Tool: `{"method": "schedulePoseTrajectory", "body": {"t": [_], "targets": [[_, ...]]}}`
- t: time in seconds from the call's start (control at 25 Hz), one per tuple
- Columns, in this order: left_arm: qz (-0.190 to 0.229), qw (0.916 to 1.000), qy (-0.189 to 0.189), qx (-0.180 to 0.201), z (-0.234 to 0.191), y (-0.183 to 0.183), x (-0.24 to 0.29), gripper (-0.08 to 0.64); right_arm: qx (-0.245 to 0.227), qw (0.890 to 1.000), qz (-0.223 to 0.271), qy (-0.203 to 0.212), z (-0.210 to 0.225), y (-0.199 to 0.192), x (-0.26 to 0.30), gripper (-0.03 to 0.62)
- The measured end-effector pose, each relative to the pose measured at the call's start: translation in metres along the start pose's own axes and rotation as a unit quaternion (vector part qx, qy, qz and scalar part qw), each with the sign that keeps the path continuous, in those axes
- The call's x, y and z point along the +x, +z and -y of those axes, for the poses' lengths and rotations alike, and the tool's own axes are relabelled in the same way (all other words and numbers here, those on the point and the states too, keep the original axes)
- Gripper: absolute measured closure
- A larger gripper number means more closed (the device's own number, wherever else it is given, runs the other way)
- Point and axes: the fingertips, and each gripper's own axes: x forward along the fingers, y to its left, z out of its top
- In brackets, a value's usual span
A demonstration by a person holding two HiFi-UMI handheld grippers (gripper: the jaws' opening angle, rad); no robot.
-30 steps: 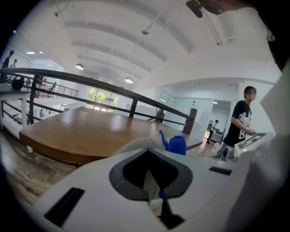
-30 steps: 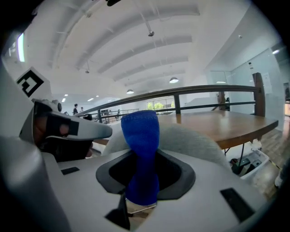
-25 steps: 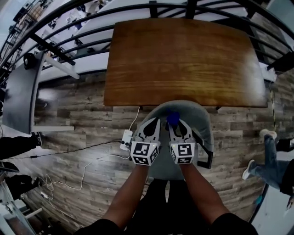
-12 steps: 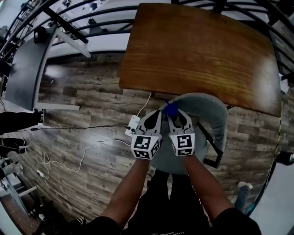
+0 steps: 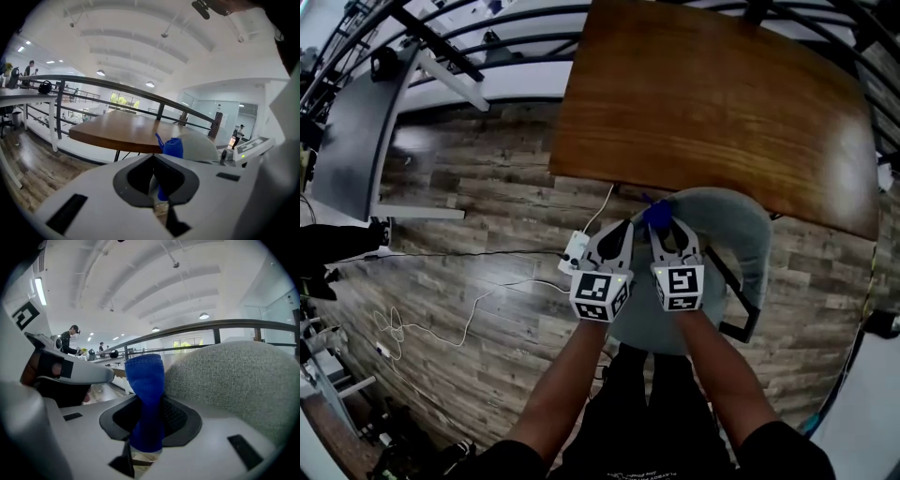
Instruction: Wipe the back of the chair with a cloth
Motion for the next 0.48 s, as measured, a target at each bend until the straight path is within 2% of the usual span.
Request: {"method": "schedulePoseTrajectory", "body": {"t": [0.24,0.48], "targets": [[-0.006,0.9998,-0.016,0.005,0.012,-0.003,0.007,0.561,0.012,1.0,0.012,-0.02,0.016,0.0,-0.006,0.476],[-0.017,0.9991,-0.036,0.014,0.03,-0.009,0.018,0.561,0.032,0.998,0.016,-0.059,0.054,-0.01,-0.02,0.476]]}}
